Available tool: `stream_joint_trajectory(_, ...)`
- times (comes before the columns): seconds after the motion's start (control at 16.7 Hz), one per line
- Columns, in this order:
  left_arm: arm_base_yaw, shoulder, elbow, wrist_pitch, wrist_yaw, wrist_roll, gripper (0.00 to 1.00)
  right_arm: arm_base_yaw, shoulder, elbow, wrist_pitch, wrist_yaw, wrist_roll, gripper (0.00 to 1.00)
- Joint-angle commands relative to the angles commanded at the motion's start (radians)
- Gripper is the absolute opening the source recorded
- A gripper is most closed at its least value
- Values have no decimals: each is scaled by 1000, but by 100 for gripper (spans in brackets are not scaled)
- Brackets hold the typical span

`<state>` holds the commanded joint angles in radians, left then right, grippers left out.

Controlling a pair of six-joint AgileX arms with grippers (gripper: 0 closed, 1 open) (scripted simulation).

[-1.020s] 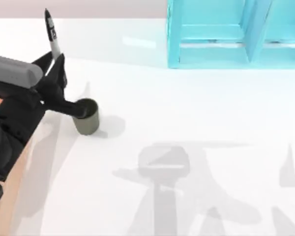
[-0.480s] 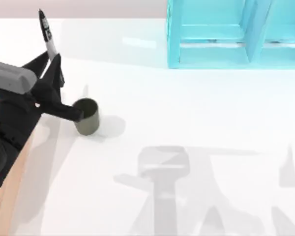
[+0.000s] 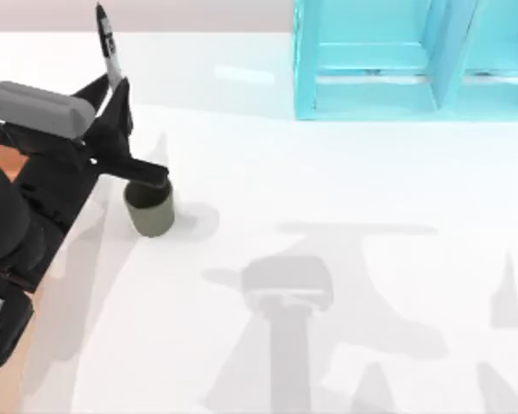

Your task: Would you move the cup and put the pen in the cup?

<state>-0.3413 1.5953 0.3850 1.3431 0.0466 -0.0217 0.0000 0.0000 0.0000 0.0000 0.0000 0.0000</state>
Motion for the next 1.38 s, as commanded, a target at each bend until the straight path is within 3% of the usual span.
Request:
stream_joint_trajectory(0.24,0,7,4,5,0,0,0,0,0,0,0,0,0,100)
stream_joint_trajectory(1.02,0,7,4,5,0,0,98,0,0,0,0,0,0,100)
stream_joint_trajectory(1.38,0,7,4,5,0,0,100,0,0,0,0,0,0,100)
